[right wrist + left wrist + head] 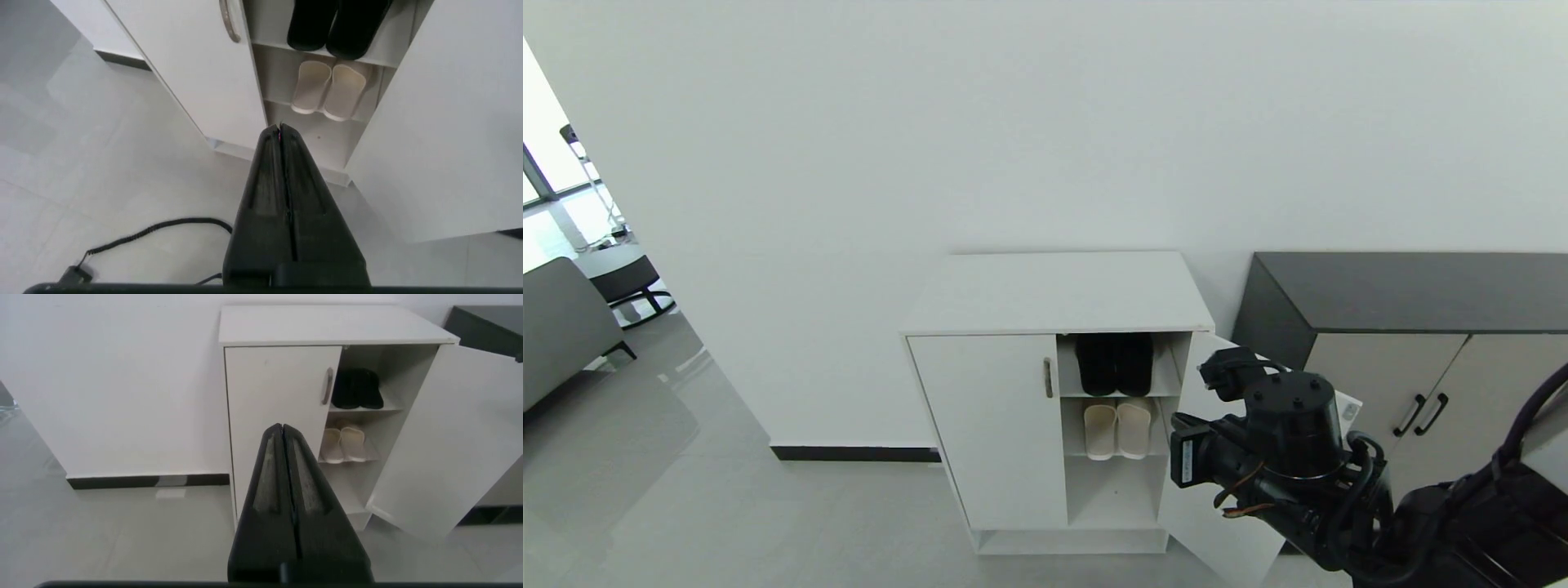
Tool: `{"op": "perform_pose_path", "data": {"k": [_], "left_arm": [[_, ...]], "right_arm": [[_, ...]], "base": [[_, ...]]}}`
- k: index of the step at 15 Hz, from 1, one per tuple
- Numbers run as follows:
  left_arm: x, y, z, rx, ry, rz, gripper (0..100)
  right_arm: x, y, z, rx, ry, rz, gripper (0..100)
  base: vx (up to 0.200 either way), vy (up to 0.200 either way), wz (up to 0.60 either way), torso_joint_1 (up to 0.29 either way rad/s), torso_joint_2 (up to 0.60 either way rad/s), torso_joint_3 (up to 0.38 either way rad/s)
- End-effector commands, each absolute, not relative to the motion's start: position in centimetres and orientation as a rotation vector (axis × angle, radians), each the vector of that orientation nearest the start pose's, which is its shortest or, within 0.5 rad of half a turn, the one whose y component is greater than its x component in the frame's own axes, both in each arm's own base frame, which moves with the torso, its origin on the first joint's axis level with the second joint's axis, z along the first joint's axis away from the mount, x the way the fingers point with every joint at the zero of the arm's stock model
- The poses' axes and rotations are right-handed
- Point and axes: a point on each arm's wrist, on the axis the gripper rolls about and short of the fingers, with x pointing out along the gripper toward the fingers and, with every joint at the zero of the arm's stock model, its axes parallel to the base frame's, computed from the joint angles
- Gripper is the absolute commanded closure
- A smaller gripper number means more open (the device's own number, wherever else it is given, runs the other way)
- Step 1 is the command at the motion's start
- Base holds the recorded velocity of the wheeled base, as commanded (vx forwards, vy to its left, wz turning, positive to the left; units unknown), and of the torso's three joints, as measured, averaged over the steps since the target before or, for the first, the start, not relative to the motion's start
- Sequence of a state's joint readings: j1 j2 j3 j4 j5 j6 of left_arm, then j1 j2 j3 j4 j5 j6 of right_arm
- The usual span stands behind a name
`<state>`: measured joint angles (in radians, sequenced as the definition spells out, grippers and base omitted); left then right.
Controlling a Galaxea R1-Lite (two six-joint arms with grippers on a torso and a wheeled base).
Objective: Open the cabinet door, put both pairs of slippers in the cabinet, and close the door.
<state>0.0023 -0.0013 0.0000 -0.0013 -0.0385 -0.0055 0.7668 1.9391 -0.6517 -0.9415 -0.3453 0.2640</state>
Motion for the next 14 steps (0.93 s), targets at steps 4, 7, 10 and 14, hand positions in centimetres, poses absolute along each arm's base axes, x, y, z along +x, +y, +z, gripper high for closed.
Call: {"op": "perform_pose_path", "data": {"k": [4,7,10,14], "left_arm": [[-2.28,-0.09,7.56,-0.006,-0.001,-0.035,100],[-2.28,-0.09,7.56,-0.006,-0.001,-0.035,100],[-2.28,-0.09,7.56,-0.006,-0.001,-0.035,100],[-2.28,-0.09,7.56,-0.006,-0.001,-0.035,100]], "right_arm": [[23.78,21.8,9.79,0.085,0.329,0.376,100],[23.8,21.82,9.37,0.077,0.339,0.375,100],[23.81,21.82,9.39,0.076,0.337,0.375,100],[24.41,21.29,9.04,0.037,0.338,0.355,100]], "base": [[0.0,0.0,0.0,0.123,-0.26,-0.128],[0.0,0.0,0.0,0.0,0.0,0.0],[0.0,0.0,0.0,0.0,0.0,0.0],[0.0,0.0,0.0,0.0,0.0,0.0]]}}
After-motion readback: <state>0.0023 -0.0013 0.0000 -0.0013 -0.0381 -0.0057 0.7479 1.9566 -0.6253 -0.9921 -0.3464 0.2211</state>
